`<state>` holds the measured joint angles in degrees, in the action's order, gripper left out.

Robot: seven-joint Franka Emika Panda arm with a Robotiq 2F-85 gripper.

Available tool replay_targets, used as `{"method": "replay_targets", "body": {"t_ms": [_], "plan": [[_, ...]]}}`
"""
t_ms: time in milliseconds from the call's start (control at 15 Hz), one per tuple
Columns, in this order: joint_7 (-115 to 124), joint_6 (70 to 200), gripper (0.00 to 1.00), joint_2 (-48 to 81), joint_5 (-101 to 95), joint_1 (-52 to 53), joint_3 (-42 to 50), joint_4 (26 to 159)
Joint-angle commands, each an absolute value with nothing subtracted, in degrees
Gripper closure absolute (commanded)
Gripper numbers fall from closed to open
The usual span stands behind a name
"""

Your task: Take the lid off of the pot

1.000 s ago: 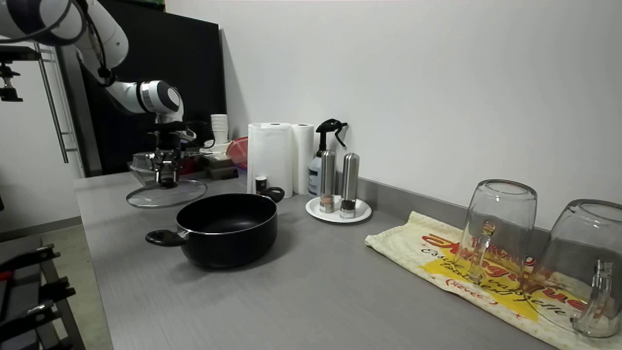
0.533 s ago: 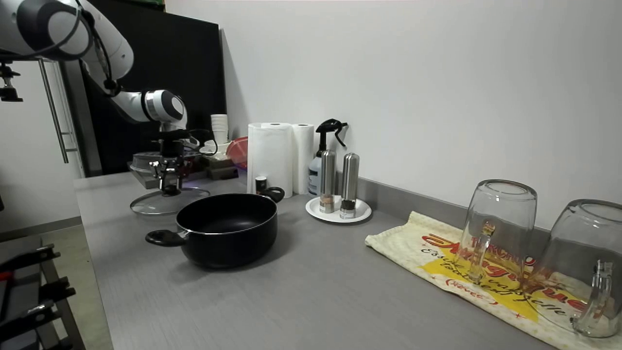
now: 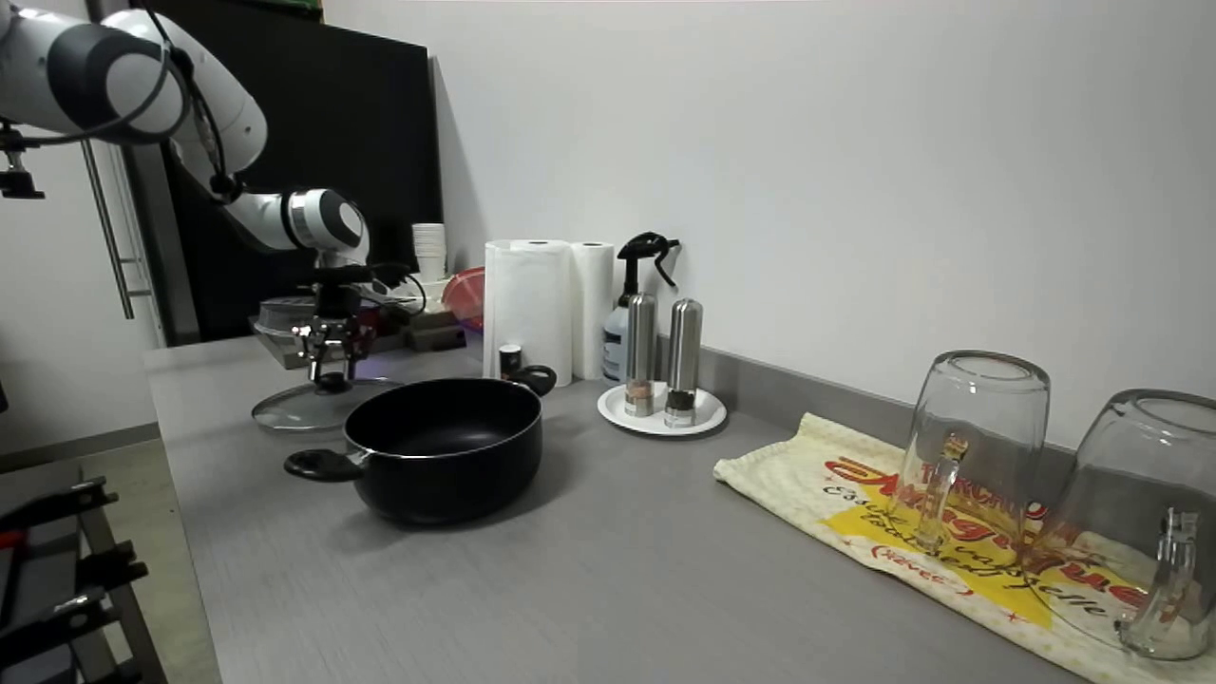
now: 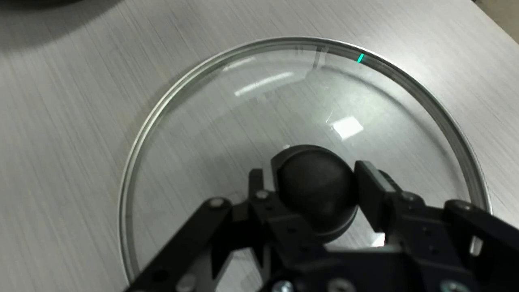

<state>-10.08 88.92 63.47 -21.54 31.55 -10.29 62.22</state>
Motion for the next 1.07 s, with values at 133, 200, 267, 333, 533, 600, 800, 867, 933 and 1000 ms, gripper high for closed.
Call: {"method": "replay_targets", "body": {"t_ms": [133, 200, 267, 333, 533, 600, 800, 867, 933, 1000], "plan": [[-9.2, 85.2, 0.75, 66.4, -20.5, 32.8, -9.3, 55.9], [-10.0, 84.5, 0.75, 66.6, -20.5, 32.8, -9.4, 55.5], [-10.8, 83.4, 0.75, 66.8, -20.4, 32.8, -9.4, 55.1], [-9.8, 87.4, 0.5, 65.4, -21.3, 31.7, -10.2, 59.1], [-9.9, 86.5, 0.5, 66.1, -21.3, 31.8, -10.2, 58.1], [-9.9, 86.4, 0.5, 66.1, -21.3, 31.8, -10.2, 58.0], [-9.9, 86.4, 0.5, 66.1, -21.3, 31.8, -10.2, 57.8], [-9.9, 86.4, 0.5, 66.1, -21.3, 31.8, -10.2, 57.8], [-9.9, 86.4, 0.5, 66.2, -21.3, 31.8, -10.2, 57.8], [-9.9, 86.4, 0.5, 66.2, -21.3, 31.8, -10.2, 57.8]]}}
